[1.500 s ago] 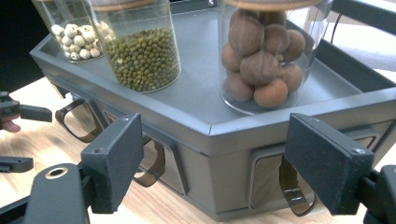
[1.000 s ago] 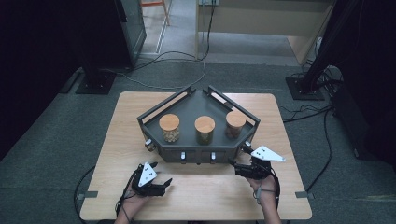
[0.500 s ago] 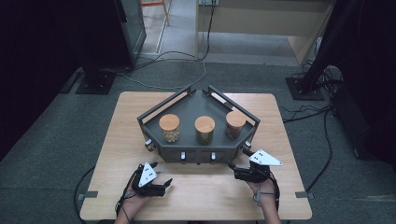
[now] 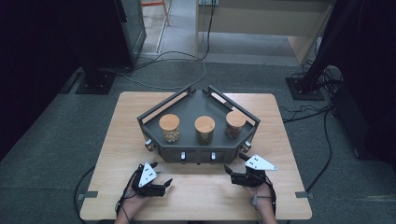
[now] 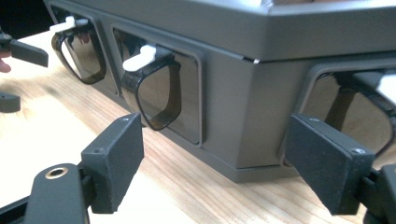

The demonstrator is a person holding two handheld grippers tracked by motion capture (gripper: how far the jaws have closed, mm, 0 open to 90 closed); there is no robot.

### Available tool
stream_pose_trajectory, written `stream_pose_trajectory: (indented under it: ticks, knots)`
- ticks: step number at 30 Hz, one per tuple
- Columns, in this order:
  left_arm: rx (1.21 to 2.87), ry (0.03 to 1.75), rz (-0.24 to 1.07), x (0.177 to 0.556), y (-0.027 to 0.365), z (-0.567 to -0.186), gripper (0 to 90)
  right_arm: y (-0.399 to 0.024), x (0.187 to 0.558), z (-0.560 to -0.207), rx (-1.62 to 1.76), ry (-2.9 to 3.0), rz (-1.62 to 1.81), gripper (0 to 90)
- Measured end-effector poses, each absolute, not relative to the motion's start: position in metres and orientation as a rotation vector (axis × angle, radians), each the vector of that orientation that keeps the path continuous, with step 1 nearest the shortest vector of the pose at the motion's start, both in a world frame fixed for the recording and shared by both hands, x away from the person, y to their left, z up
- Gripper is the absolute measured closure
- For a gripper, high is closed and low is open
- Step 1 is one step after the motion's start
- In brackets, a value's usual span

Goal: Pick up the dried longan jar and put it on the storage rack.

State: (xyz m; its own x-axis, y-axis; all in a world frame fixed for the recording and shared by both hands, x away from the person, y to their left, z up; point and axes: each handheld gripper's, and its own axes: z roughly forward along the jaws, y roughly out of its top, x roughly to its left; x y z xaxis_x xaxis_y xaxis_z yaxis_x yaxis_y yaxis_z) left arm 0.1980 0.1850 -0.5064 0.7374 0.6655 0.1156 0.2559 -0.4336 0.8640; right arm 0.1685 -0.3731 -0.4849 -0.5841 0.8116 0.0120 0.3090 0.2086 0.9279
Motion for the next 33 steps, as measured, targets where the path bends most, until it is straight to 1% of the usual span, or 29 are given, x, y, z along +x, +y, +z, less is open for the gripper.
stream_pose_trajectory:
  ticks: [15,33]
  knots:
    - [2.021,0.691,0.564,0.198,0.184,-0.506,12.3,-0.377,0.172,-0.499,1.051,2.007,1.438,19.5]
    - [2.024,0.687,0.565,0.198,0.184,-0.506,12.3,-0.369,0.173,-0.503,1.067,2.02,1.413,19.6]
